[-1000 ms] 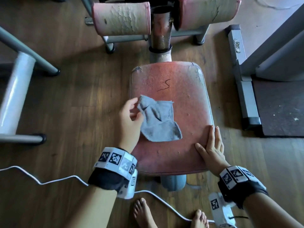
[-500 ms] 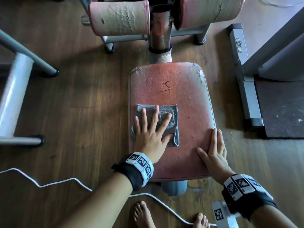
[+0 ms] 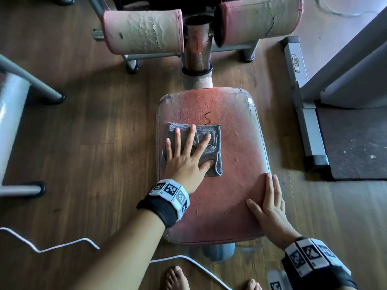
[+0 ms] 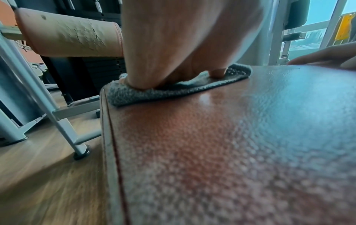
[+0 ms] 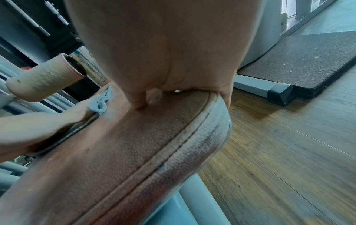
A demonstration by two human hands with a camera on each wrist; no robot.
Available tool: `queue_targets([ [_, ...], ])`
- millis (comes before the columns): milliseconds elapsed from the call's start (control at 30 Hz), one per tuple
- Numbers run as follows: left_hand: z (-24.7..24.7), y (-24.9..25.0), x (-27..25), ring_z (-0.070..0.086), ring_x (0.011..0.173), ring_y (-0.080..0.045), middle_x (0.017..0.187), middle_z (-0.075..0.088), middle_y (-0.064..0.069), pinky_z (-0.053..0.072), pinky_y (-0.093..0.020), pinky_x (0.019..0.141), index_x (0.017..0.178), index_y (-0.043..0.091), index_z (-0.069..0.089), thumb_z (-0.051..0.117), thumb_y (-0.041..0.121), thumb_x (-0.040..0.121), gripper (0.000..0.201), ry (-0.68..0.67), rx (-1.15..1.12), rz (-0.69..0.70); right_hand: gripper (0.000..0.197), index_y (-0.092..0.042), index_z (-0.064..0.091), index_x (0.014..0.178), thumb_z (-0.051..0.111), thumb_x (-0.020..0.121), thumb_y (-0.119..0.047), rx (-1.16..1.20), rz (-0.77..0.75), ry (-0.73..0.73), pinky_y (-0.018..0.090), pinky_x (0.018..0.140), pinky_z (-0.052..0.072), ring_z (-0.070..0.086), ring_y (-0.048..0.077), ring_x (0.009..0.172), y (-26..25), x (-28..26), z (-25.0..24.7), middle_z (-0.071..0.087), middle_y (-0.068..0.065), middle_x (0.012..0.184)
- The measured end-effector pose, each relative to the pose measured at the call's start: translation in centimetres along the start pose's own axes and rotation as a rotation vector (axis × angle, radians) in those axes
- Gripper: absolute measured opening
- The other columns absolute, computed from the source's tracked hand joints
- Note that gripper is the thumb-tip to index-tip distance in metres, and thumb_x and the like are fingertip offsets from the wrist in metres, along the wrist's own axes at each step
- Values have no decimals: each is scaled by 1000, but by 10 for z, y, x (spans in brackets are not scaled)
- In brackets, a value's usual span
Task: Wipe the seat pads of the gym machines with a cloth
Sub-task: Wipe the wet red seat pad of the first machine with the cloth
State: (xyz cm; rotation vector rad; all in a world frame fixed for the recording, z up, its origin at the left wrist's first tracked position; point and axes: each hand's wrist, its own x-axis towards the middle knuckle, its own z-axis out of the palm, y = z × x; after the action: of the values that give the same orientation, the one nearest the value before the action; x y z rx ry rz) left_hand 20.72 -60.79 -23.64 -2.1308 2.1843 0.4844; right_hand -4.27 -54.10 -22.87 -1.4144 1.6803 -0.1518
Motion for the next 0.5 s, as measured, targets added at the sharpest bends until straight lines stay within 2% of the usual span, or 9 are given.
queue_targets([
  [100, -2, -1, -4, -19, 145, -36, 160, -21, 5, -7, -59, 116, 150, 46, -3, 31, 63, 92, 70, 16, -8, 12, 89, -42, 6, 148, 68, 86, -26, 142, -12, 36, 44, 117, 21, 22, 15, 138, -4, 5, -9, 17, -7, 150],
  [167, -4, -2, -8, -14, 146, -37, 161, -18, 5, -5, -58, 116, 151, 45, 3, 39, 60, 93, 70, 28, -28, 11, 85, -41, 10, 147, 66, 87, -22, 158, 7, 34, 47, 113, 30, 34, 23, 130, -10, 19, -16, 30, 2, 141],
  [233, -5, -1, -12, -10, 147, -38, 161, -14, 5, -3, -58, 117, 152, 43, 10, 44, 56, 92, 70, 37, -51, -6, 77, -37, 13, 148, 61, 90, -21, 165, 8, 68, 50, 111, 32, 37, 29, 129, -18, 42, -21, 37, 6, 136],
  [333, -7, 3, -10, -13, 146, -39, 162, -13, 6, -5, -60, 116, 151, 43, 12, 43, 57, 92, 69, 24, -69, -45, 74, -32, 10, 150, 57, 93, -31, 245, 30, 84, 49, 116, 25, 29, 24, 139, -35, 79, -25, 28, 7, 150],
  [433, -8, 6, 5, -15, 145, -41, 162, -12, 6, -7, -64, 113, 152, 41, 12, 45, 55, 93, 69, 24, -64, -58, 75, -41, 1, 150, 50, 94, -43, 197, 152, 76, 50, 116, 20, 25, 35, 139, -45, 101, -22, 18, 9, 155],
  [500, -11, 8, 16, -14, 145, -42, 162, -11, 5, -6, -66, 112, 152, 40, 12, 45, 54, 93, 69, 16, -61, -65, 74, -44, -4, 149, 46, 94, -47, 99, 208, 79, 50, 115, 18, 25, 40, 137, -46, 102, -20, 14, 5, 157],
])
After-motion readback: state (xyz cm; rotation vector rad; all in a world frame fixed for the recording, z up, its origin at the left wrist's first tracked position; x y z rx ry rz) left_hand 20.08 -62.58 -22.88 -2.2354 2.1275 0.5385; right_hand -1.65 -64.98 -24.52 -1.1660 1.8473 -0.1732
